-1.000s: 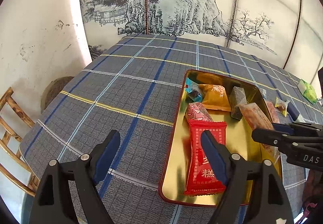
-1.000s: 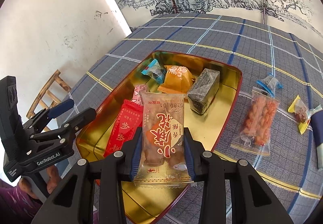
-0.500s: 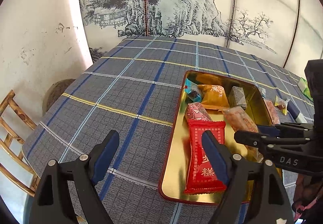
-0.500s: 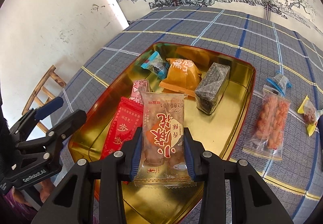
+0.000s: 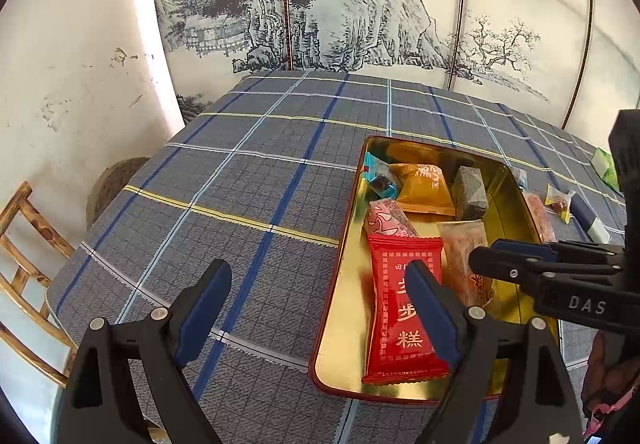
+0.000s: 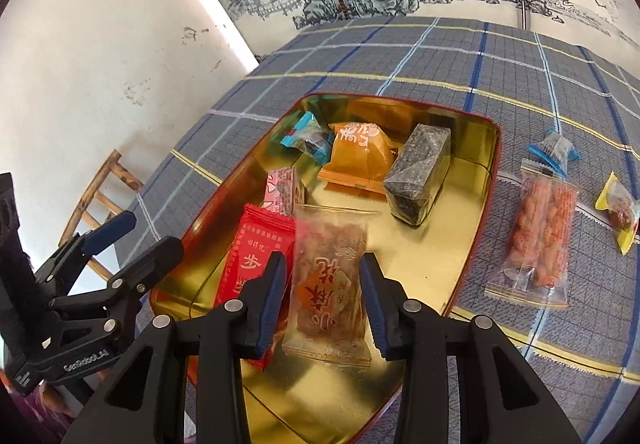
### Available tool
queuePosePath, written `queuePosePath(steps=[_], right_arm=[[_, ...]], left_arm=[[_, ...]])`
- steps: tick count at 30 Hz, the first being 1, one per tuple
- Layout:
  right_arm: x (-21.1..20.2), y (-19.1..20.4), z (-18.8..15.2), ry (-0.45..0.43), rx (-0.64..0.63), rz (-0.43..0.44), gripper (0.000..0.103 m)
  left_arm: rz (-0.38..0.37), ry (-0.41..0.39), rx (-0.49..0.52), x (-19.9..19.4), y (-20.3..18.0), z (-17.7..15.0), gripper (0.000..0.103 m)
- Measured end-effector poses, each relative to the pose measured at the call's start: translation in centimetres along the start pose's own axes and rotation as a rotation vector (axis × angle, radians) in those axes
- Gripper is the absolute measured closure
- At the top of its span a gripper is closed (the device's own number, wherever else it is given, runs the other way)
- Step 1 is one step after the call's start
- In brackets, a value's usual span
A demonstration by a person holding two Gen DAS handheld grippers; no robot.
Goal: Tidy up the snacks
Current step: 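Lower the wrapped cookie into the tin and open the right gripper, then grasp the orange cracker bag with the right gripper while the left grasps the blue-ended candy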
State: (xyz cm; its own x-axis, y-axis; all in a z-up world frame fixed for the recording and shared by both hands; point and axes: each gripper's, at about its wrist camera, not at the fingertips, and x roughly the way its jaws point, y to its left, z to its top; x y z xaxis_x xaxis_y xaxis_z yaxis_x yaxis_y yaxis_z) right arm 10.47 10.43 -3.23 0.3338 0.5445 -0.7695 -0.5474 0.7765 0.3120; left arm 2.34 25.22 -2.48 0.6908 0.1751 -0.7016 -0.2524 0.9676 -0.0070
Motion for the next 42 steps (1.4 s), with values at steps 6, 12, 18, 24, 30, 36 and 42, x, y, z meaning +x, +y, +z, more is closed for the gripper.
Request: queuePosePath(steps=[6, 12, 18, 24, 30, 36, 42], right_arm=[[-5.8, -4.4, -2.4, -0.149, 0.026, -0.047, 0.064], [-8.3, -10.1, -2.6, -0.11, 0.077, -0.197, 0.064], [-4.5, -11.2, 0.4, -0.041, 0.107, -0.185, 0.063], [-0.4, -11.0, 2.0, 0.013, 0.09, -0.266, 0.057], [0.6, -10.4, 2.1, 0.021, -0.023, -0.35, 0.062], [-6.2, -12.2, -3.3, -0.034, -0.01, -0.325, 0.062], [-17.7, -21.0, -9.4, -0.148, 0.2, -0.519, 0.062]], left_arm=[[0.001, -0.027, 0.014, -0.9, 0.1, 0.2, 0.015], [-0.046, -0.034, 0.009, -1.7, -0.7, 0.9, 0.011], [-0.063, -0.025, 0.061, -1.8, -3.0, 1.1, 0.011], [-0.056, -0.019, 0.097, -1.6, -4.1, 1.2, 0.01], [-0.046, -0.006, 0.111, -1.3, -4.7, 1.3, 0.01], [-0.05, -0.029, 0.158, -2.6, -6.0, 1.8, 0.01], [-0.199, -0.016, 0.261, -3.6, -10.5, 4.5, 0.01]])
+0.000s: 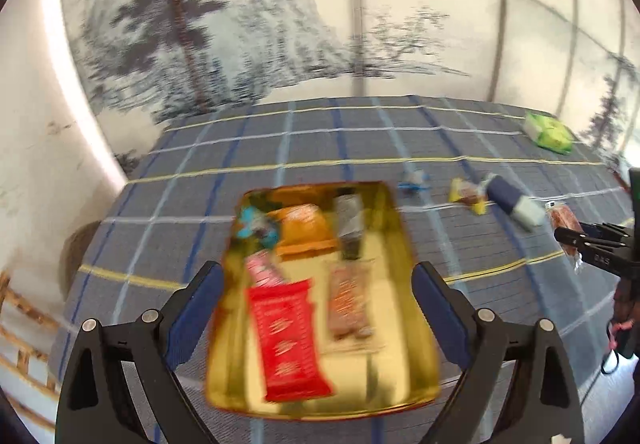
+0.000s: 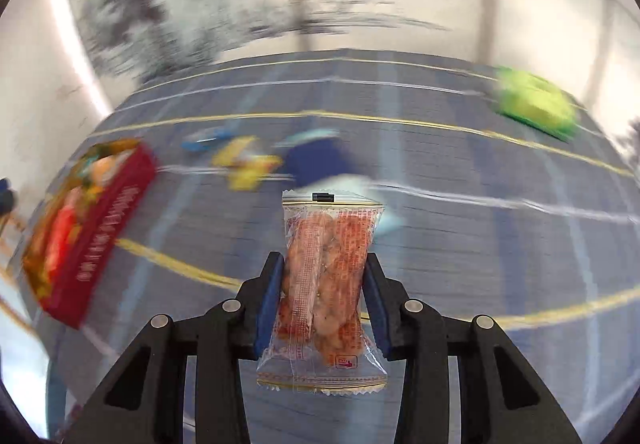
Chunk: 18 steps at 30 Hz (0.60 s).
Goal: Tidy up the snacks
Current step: 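Grasp the orange cracker bag with the right gripper while the left grasps the blue-ended candy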
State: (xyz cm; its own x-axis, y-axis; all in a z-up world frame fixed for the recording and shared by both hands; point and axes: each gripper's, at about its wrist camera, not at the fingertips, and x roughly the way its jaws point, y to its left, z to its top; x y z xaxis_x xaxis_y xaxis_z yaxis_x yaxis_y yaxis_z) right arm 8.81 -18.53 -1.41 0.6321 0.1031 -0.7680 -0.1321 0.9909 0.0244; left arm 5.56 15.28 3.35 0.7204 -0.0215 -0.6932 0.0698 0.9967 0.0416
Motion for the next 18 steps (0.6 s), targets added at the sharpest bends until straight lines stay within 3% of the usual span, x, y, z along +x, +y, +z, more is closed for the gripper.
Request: queuePosePath(steps=[4, 8, 13, 16, 18], right_arm=[[0.1, -8.6, -0.9, 0.014, 0.106, -0.175, 0.062], [0.2, -11.9, -1.8, 0.004, 0.171, -0.17, 0.062], [0.7, -11.8, -2.4, -0.02, 0.165, -0.132, 0.062], [0.9, -11.9, -2.3, -0.024, 0.178, -0.101, 0.062], [1.0, -11.9, -2.2, -0.025, 0.18, -0.083, 0.062]], left_arm=[[-0.158, 0.049, 0.058, 2.5, -3.3, 4.3, 0.01], [-0.273, 0.217, 0.093, 9.2, -6.8, 9.3, 0.01], [-0.28, 0.388, 0.131, 17.9, -8.9, 13.1, 0.03], [-0.287, 0.495, 0.106, 22.0, -8.7, 13.1, 0.031], [-0.26, 0.525, 0.104, 23.7, -8.8, 12.8, 0.032]])
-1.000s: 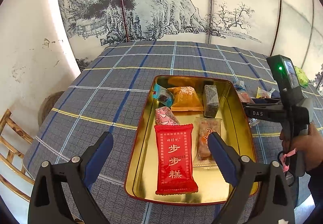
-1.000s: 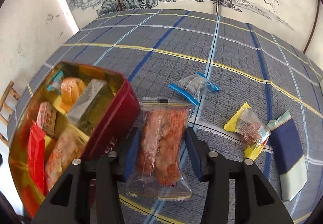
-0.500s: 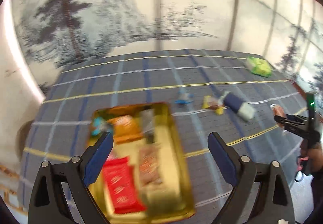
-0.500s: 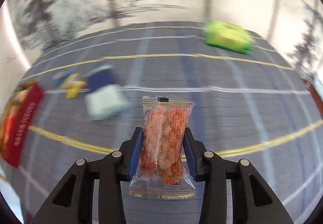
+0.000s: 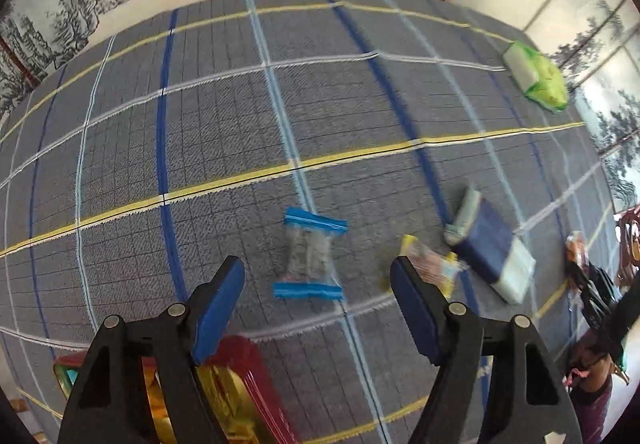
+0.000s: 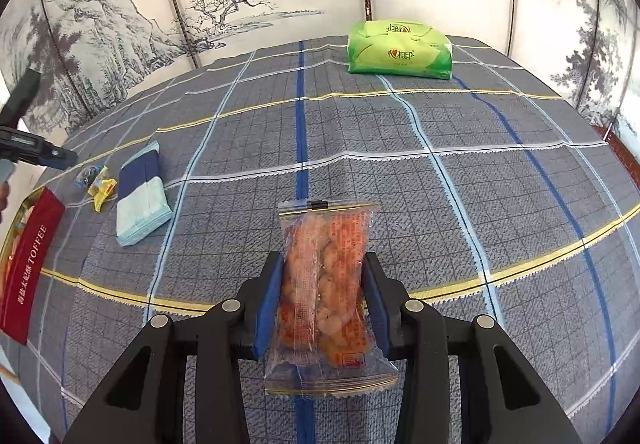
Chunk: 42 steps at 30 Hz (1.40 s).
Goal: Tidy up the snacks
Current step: 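Grasp the orange cracker bag with the right gripper while the left grasps the blue-ended candy, then carry the blue-ended candy into the tin and open the left gripper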
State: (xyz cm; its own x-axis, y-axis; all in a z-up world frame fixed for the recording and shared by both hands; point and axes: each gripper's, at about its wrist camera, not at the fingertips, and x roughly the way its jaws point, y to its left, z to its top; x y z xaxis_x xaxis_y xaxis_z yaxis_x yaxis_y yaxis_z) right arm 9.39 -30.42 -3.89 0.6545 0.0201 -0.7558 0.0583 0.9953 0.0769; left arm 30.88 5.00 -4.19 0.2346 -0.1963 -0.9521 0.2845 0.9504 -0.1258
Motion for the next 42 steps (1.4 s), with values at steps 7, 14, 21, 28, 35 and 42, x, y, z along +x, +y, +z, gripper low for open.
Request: queuePosePath(steps=[7, 14, 21, 28, 35, 42], right_arm=[[0.3, 0.3, 0.3, 0.002, 0.0, 0.013, 0.062], [0.6, 0.2, 0.6, 0.001, 0.009, 0.009, 0.062], [0.7, 0.7, 0.7, 0.007, -0.012, -0.015, 0.061], [0.8, 1.0, 0.7, 0.011, -0.033, -0.039, 0.061], [0.8, 1.3, 0.6, 0.015, -0.047, -0.058, 0.061], [0.8, 1.6, 0.6, 0.019, -0.065, -0.079, 0.061]], left_arm=[[0.026, 0.076, -0.02, 4.0, 0.5, 0.9, 0.048], [0.017, 0.023, -0.005, 2.1, -2.1, -1.1, 0.083], [-0.055, -0.163, -0.063, -6.0, -5.2, -10.4, 0.082], [-0.002, -0.317, -0.098, -11.3, -5.5, -18.9, 0.082], [0.067, -0.366, -0.139, -12.8, -2.8, -23.3, 0.082], [0.174, -0.417, -0.148, -13.1, -1.8, -25.3, 0.081]])
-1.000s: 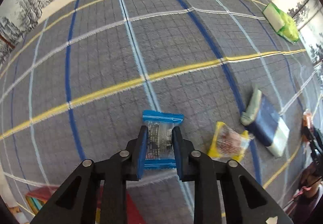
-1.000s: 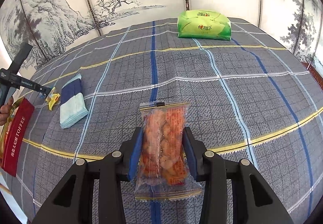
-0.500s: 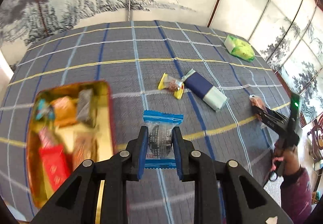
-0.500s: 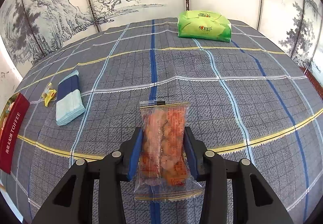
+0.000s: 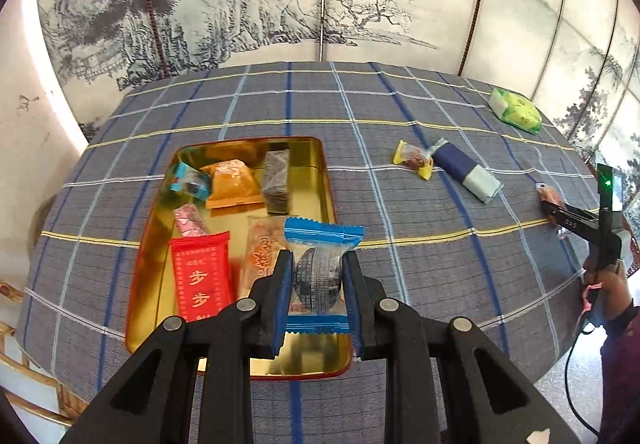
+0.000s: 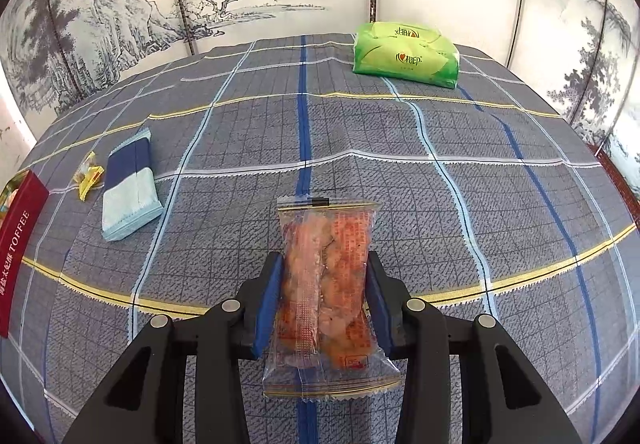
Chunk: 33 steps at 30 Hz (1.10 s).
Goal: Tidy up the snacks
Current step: 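Carry the blue-ended candy into the tin and open the left gripper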
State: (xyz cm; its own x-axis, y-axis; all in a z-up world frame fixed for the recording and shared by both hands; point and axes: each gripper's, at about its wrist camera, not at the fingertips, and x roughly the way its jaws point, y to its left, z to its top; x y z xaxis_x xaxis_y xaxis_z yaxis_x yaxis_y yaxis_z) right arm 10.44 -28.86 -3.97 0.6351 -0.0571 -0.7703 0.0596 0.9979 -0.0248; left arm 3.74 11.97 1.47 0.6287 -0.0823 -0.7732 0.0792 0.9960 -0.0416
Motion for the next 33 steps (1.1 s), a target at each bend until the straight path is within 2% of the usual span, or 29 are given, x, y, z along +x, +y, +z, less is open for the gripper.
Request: queuePosePath(steps=[8, 18, 24, 27, 33], right_arm=[[0.0, 0.2, 0.0, 0.004, -0.011, -0.007, 0.06], [0.0, 0.4, 0.1, 0.007, -0.016, -0.012, 0.059], [-0.1, 0.5, 0.0, 0.007, -0.02, -0.016, 0.059], [-0.1, 0.5, 0.0, 0.006, -0.021, -0.024, 0.062], [-1.2, 1.1, -1.1, 0.003, -0.005, 0.023, 0.062]], left_arm=[[0.034, -0.017, 0.0, 0.5, 0.6, -0.4, 0.082], [0.036, 0.005, -0.043, 1.8, 2.2, -0.4, 0.082], [0.06, -0.017, -0.086, 1.4, 3.7, -0.4, 0.082], [0.085, -0.031, -0.098, 1.1, 4.4, -0.6, 0.082], [0.127, -0.055, -0.09, 0.6, 4.8, -1.1, 0.082]])
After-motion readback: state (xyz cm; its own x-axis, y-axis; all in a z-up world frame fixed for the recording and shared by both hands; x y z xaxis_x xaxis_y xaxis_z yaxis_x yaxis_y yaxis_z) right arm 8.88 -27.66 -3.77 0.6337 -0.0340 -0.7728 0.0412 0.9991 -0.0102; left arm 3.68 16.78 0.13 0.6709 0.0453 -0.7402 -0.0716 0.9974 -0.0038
